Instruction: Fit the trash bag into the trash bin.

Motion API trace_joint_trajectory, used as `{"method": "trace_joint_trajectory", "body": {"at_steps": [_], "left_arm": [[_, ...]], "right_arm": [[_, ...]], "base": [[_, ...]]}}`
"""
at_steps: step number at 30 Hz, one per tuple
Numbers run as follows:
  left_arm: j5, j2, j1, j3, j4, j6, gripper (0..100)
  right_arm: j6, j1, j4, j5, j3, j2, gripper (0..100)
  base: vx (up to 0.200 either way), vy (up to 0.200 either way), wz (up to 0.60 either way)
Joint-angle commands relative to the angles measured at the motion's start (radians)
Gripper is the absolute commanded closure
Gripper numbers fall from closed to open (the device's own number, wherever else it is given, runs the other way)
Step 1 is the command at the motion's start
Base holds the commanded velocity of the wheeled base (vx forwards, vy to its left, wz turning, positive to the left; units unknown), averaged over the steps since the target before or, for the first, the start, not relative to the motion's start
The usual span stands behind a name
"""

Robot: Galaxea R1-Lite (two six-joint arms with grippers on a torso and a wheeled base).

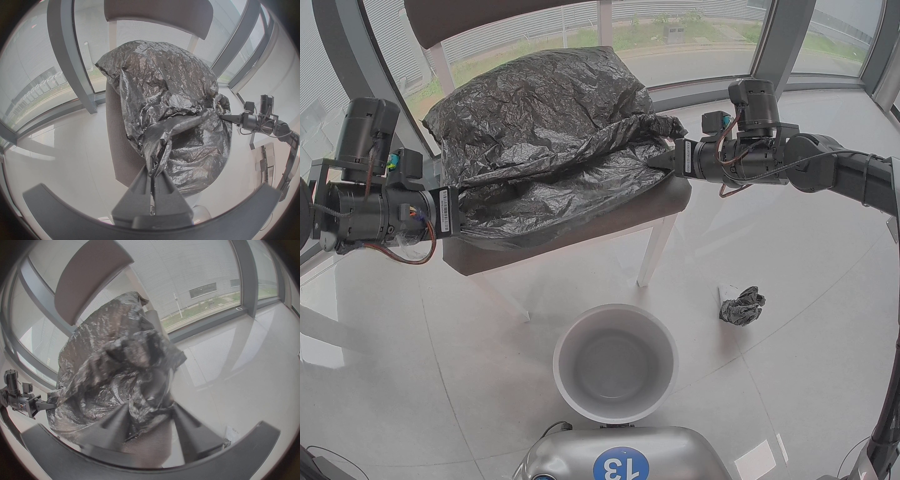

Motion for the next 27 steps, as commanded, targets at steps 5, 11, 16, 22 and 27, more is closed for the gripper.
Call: {"method": "trace_joint_trajectory", "body": {"at_steps": [5,11,16,22,27], "left_arm": [[-0.001,-0.022,0.001,0.025,-0.002,-0.001,100],[0.0,-0.026,0.001,0.02,-0.006,-0.001,100],[0.005,-0.029,-0.002,0.004,-0.062,0.002,100],[0.005,-0.031,-0.034,-0.056,-0.062,0.002,100],[0.005,-0.063,-0.069,-0.062,-0.06,-0.009,100]], "right_arm": [[-0.007,-0.005,0.016,0.003,0.001,-0.011,100],[-0.01,-0.009,0.017,0.003,0.001,-0.028,100],[-0.047,-0.019,0.056,0.003,0.001,-0.08,100],[-0.074,-0.04,0.149,0.003,0.001,-0.146,100],[-0.076,-0.043,0.261,0.003,0.001,-0.209,100]], "base": [[0.0,0.0,0.0],[0.0,0.0,0.0],[0.0,0.0,0.0],[0.0,0.0,0.0],[0.0,0.0,0.0]]}}
